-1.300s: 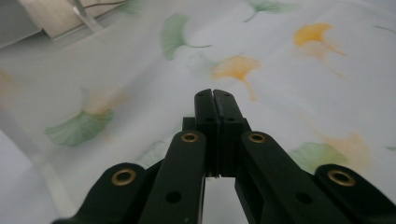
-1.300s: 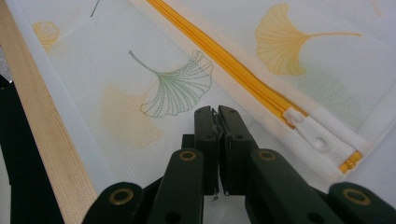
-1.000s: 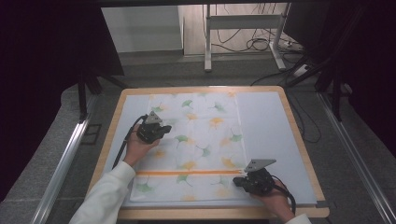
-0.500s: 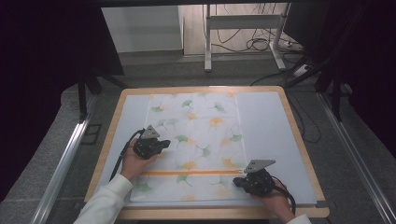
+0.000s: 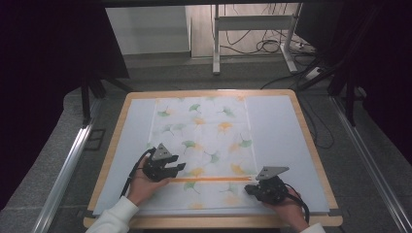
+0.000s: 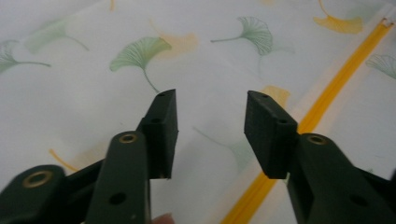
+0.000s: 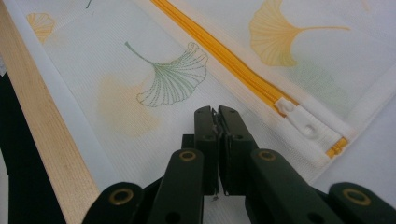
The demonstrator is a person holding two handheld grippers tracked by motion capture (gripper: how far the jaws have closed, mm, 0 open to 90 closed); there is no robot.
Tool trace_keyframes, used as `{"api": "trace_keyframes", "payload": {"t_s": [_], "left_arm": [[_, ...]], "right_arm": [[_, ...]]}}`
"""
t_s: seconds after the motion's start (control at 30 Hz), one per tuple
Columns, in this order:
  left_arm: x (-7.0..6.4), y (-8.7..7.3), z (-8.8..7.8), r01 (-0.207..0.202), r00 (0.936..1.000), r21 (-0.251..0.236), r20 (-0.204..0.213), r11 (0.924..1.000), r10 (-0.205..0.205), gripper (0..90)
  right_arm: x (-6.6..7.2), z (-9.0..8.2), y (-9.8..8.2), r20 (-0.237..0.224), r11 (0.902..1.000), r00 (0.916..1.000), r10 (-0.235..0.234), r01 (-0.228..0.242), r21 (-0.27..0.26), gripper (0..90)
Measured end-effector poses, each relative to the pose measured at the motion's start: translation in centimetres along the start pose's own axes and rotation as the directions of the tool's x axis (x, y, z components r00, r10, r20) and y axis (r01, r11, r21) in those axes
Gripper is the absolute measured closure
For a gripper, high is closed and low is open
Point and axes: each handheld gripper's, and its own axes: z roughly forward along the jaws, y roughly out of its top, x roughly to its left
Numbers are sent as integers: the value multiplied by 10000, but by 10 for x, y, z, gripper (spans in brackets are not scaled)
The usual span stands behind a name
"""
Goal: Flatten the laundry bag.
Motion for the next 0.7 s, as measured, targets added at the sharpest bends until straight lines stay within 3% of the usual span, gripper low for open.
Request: {"api": "trace_keyframes", "payload": {"t_s": [0.17,0.27,0.7], "left_arm": [[-7,0,-2,74,10000,44,52,10000,-74,397],[-10,0,-4,86,9999,0,68,10000,-86,361],[-25,9,-4,-287,9990,-116,352,9995,291,322]], "right_arm": [[0,-4,-2,-50,9998,9998,184,-184,-64,858],[-1,-4,-4,-60,9996,9996,289,-289,-59,858],[3,-7,-9,-80,9992,9991,405,-405,27,858]]}}
